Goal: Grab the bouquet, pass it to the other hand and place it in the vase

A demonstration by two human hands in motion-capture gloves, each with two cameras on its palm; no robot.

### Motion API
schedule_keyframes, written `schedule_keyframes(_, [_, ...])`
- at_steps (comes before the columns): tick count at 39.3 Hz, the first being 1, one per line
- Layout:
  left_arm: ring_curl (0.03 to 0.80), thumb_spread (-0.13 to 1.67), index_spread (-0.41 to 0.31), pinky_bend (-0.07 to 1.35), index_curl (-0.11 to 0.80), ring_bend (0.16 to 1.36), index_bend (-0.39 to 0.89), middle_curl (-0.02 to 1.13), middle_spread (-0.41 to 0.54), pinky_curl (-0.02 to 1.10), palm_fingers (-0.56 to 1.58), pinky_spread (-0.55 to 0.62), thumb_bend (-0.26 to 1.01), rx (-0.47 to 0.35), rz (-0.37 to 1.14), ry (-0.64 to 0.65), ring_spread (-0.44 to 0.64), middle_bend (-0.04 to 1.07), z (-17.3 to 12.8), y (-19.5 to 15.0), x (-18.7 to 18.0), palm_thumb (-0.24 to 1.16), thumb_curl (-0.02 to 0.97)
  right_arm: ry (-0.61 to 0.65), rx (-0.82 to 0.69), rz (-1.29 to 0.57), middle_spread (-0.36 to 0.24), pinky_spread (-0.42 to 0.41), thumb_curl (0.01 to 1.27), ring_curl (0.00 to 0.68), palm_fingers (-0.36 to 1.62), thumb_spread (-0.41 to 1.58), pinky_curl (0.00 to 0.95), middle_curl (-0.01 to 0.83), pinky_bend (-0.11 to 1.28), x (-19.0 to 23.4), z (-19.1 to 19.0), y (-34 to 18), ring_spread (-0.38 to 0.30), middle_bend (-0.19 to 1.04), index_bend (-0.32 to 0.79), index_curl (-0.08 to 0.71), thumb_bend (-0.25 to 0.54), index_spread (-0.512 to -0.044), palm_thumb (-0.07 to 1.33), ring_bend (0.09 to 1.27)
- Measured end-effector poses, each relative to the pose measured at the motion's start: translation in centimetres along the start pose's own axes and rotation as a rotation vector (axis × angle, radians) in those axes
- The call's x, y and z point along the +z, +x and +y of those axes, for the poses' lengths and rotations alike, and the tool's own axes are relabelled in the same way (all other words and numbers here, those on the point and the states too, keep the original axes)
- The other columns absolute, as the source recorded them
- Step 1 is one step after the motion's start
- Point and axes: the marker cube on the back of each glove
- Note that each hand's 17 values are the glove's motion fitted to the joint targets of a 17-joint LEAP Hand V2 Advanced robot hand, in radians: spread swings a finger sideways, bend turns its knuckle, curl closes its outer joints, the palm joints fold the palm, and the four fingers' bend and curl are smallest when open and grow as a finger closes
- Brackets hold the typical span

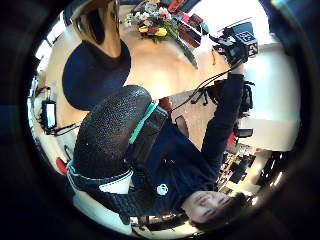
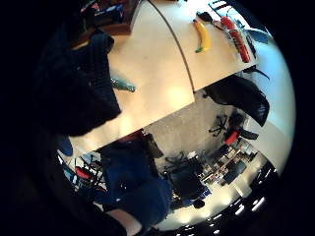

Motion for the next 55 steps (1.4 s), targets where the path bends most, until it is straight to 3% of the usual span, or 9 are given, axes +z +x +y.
schedule_keyframes(4, [0.222,1.13,0.047,0.36,0.245,0.57,0.14,0.29,0.317,0.29,0.0,0.45,-0.02,-0.001,0.0,-0.015,0.45,0.2,-0.4,0.1,0.4,0.15,0.243,-0.061,0.012,-0.023,-0.042,0.163,0.3,0.347,0.43,1.05,0.358,0.375,0.65,2.7,-2.0,0.3,-0.075,0.36,0.09,0.087,0.009,-0.204,0.56,0.69])
schedule_keyframes(7, [0.224,1.13,0.045,0.36,0.248,0.57,0.14,0.29,0.317,0.29,-0.01,0.45,-0.02,-0.006,0.005,-0.02,0.45,0.2,-0.9,0.2,0.6,0.15,0.246,-0.001,0.022,-0.027,-0.04,0.179,0.31,0.347,0.43,1.04,0.353,0.382,0.64,4.2,-4.3,0.4,-0.087,0.36,0.09,0.095,-0.004,-0.198,0.58,0.69])
schedule_keyframes(10, [0.226,1.13,0.043,0.36,0.251,0.57,0.14,0.3,0.318,0.3,-0.01,0.45,-0.02,-0.01,0.014,-0.016,0.45,0.2,-1.6,0.2,0.8,0.15,0.249,-0.028,0.044,-0.006,-0.046,0.18,0.33,0.349,0.42,1.03,0.344,0.385,0.61,5.6,-5.3,0.7,-0.098,0.35,0.1,0.106,-0.007,-0.192,0.61,0.68])
schedule_keyframes(14, [0.229,1.13,0.043,0.36,0.254,0.58,0.14,0.3,0.318,0.3,-0.01,0.45,-0.02,-0.02,0.022,-0.024,0.45,0.2,-2.2,0.0,0.8,0.14,0.252,0.088,0.168,0.038,-0.049,0.185,0.34,0.35,0.42,1.01,0.335,0.391,0.58,6.1,-4.1,1.3,-0.108,0.35,0.11,0.122,-0.009,-0.192,0.65,0.67])
schedule_keyframes(25, [0.234,1.13,0.042,0.36,0.261,0.58,0.14,0.31,0.319,0.31,-0.01,0.45,-0.02,-0.061,0.057,-0.032,0.46,0.19,-3.6,-1.0,0.8,0.14,0.259,0.21,0.185,0.049,-0.075,0.221,0.36,0.346,0.36,0.98,0.336,0.414,0.56,10.2,-6.4,2.2,-0.068,0.38,0.08,0.135,-0.023,-0.19,0.68,0.61])
schedule_keyframes(30, [0.235,1.13,0.042,0.36,0.265,0.58,0.14,0.32,0.319,0.31,-0.01,0.45,-0.02,-0.083,0.056,-0.039,0.45,0.19,-4.2,-1.5,0.8,0.14,0.261,0.17,0.162,0.054,-0.093,0.231,0.37,0.348,0.38,0.98,0.327,0.416,0.52,12.3,-6.4,1.9,-0.086,0.37,0.1,0.143,-0.019,-0.216,0.71,0.62])
schedule_keyframes(33, [0.237,1.13,0.042,0.35,0.266,0.58,0.14,0.32,0.318,0.31,-0.01,0.45,-0.02,-0.093,0.06,-0.038,0.45,0.2,-4.5,-1.8,0.7,0.14,0.262,0.187,0.193,0.045,-0.12,0.227,0.38,0.349,0.41,0.98,0.326,0.42,0.5,12.9,-5.9,1.7,-0.131,0.38,0.14,0.158,0.002,-0.281,0.76,0.6])
schedule_keyframes(38, [0.239,1.14,0.042,0.35,0.268,0.58,0.14,0.32,0.315,0.32,-0.01,0.45,-0.02,-0.105,0.066,-0.05,0.45,0.19,-4.9,-2.1,0.7,0.14,0.263,0.262,0.266,0.027,-0.137,0.234,0.38,0.342,0.49,0.98,0.313,0.412,0.45,13.0,-5.8,1.8,-0.169,0.34,0.21,0.206,0.0,-0.331,0.82,0.56])
schedule_keyframes(55, [0.243,1.14,0.042,0.35,0.275,0.58,0.15,0.33,0.306,0.32,0.0,0.45,-0.02,-0.108,0.07,-0.051,0.45,0.2,-4.8,-2.1,0.5,0.14,0.267,0.273,0.185,-0.004,-0.177,0.237,0.38,0.343,0.68,0.99,0.285,0.417,0.23,13.9,-5.4,1.0,-0.241,0.26,0.28,0.332,-0.012,-0.353,0.88,0.42])
